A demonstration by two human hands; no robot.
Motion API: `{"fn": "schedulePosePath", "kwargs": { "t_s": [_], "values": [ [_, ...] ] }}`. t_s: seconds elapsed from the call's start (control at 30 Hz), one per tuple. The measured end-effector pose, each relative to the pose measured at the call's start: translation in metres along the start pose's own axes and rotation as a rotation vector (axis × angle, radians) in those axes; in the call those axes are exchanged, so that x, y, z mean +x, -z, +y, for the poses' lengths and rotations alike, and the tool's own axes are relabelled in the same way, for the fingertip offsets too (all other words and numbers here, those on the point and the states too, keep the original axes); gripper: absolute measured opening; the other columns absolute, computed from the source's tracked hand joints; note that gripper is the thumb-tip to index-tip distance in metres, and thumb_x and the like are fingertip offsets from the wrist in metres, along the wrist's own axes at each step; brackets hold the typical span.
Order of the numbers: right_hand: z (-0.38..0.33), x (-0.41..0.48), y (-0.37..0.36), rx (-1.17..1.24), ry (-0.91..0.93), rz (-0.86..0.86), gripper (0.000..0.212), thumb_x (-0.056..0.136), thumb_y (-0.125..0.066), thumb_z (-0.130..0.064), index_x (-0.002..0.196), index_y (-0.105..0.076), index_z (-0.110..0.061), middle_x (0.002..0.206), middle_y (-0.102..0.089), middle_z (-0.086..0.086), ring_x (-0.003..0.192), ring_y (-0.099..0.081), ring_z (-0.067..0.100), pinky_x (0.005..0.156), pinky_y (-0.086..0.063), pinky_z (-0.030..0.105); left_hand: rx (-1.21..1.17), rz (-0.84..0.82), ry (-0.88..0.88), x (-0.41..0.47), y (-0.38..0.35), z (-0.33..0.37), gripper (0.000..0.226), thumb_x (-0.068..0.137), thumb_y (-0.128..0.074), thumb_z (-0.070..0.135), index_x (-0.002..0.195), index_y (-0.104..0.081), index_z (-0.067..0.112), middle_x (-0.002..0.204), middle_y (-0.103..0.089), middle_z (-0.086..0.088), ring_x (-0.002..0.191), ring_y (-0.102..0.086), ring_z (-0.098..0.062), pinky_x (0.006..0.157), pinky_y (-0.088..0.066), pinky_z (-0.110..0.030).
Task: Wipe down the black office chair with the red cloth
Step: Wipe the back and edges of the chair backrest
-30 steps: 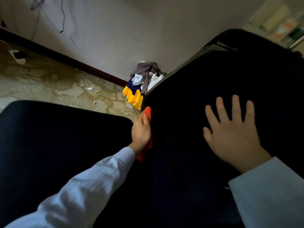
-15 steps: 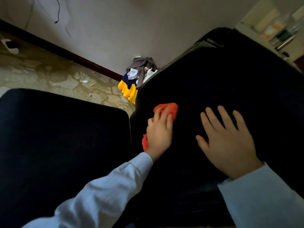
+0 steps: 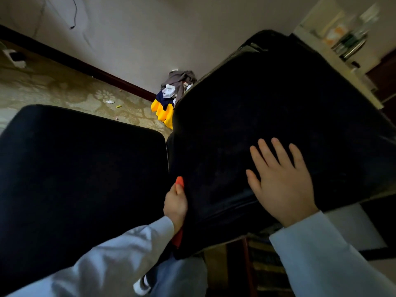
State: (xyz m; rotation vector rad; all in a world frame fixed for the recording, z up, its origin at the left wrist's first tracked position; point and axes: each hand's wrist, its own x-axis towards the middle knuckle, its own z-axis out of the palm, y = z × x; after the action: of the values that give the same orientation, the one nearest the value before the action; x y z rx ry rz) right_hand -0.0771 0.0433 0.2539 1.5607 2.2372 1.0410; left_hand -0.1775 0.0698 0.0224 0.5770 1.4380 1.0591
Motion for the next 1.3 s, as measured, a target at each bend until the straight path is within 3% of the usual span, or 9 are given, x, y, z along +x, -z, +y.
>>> {"fn": "schedulePosePath", "kwargs": {
  "t_s": [0.2,0.43,0.6,0.73,0.87,1.0,1.07,1.13,1.3],
  "values": [
    [-0.002,-0.008,0.001,0.024,-0.008,0.048,0.058,0.086,-0.029,-0.036,0.118,-0.063,-0.003,0.125,-0.060,0.018,0.121,-0.052,0.037,0.103,-0.022,0.049,0.173,0.007,-0.222,-0.036,-0.001,0.054,0.044,0.099,-0.023,0.048,0.130,-0.051,0.035,0.125,-0.056,-0.008,0.113,-0.055,-0.032,0.098,-0.042,-0.041],
    [0.012,-0.039,0.015,0.025,-0.070,0.113,0.059,0.083,-0.029,-0.032,0.124,-0.059,-0.003,0.128,-0.059,0.014,0.125,-0.049,0.034,0.106,-0.016,0.048,0.259,-0.078,-0.944,-0.113,-0.052,0.147,0.047,0.098,-0.022,0.041,0.138,-0.045,0.029,0.136,-0.049,0.000,0.120,-0.048,-0.020,0.100,-0.039,-0.035],
    [0.035,-0.060,0.022,0.017,-0.178,0.178,0.055,0.087,-0.031,-0.036,0.130,-0.055,-0.010,0.139,-0.048,0.017,0.132,-0.037,0.036,0.108,-0.013,0.049,0.431,-0.061,-1.120,-0.112,-0.052,0.138,0.054,0.093,-0.016,0.047,0.141,-0.038,0.033,0.137,-0.046,0.003,0.105,-0.053,-0.026,0.088,-0.043,-0.039],
    [0.035,-0.067,0.018,0.013,-0.186,0.178,0.056,0.086,-0.032,-0.035,0.133,-0.051,-0.011,0.141,-0.046,0.017,0.133,-0.036,0.036,0.109,-0.010,0.048,0.457,-0.015,-1.096,-0.099,-0.032,0.106,0.046,0.096,-0.025,0.040,0.139,-0.041,0.032,0.136,-0.046,0.002,0.103,-0.052,-0.027,0.092,-0.040,-0.035],
    [0.032,-0.069,0.015,0.025,-0.190,0.163,0.058,0.085,-0.031,-0.035,0.134,-0.049,-0.010,0.142,-0.044,0.016,0.135,-0.034,0.034,0.111,-0.006,0.048,0.437,-0.047,-1.004,-0.084,-0.006,0.066,0.039,0.101,-0.035,0.026,0.139,-0.041,0.033,0.137,-0.045,0.006,0.120,-0.045,-0.012,0.100,-0.028,-0.019],
    [0.026,-0.073,0.011,0.034,-0.193,0.147,0.060,0.083,-0.031,-0.035,0.134,-0.050,-0.008,0.142,-0.045,0.015,0.134,-0.036,0.033,0.111,-0.005,0.049,0.315,-0.130,-0.685,-0.081,0.016,0.030,0.038,0.102,-0.032,0.030,0.137,-0.044,0.034,0.134,-0.047,0.004,0.125,-0.045,-0.013,0.106,-0.031,-0.024],
    [0.022,-0.076,0.009,0.036,-0.182,0.148,0.060,0.083,-0.030,-0.035,0.133,-0.051,-0.009,0.141,-0.046,0.014,0.134,-0.036,0.032,0.110,-0.006,0.049,0.134,-0.199,-0.574,-0.083,0.020,0.032,0.032,0.102,-0.032,0.027,0.125,-0.054,0.031,0.116,-0.058,0.007,0.116,-0.054,-0.010,0.100,-0.037,-0.026],
    [0.020,-0.078,0.008,0.057,-0.171,0.169,0.056,0.084,-0.032,-0.034,0.131,-0.053,-0.012,0.141,-0.047,0.012,0.134,-0.036,0.031,0.110,-0.007,0.050,0.056,-0.169,-0.654,-0.094,0.018,0.051,0.030,0.101,-0.033,0.030,0.114,-0.061,0.030,0.108,-0.061,0.009,0.107,-0.056,0.000,0.097,-0.041,-0.028],
    [0.020,-0.087,0.007,0.110,-0.171,0.229,0.052,0.084,-0.034,-0.030,0.128,-0.056,-0.013,0.140,-0.048,0.010,0.135,-0.034,0.029,0.111,-0.006,0.048,0.173,-0.076,-1.170,-0.143,-0.011,0.116,0.042,0.098,-0.037,0.032,0.136,-0.048,0.018,0.133,-0.044,-0.004,0.120,-0.045,-0.014,0.104,-0.035,-0.026]
  ]
}}
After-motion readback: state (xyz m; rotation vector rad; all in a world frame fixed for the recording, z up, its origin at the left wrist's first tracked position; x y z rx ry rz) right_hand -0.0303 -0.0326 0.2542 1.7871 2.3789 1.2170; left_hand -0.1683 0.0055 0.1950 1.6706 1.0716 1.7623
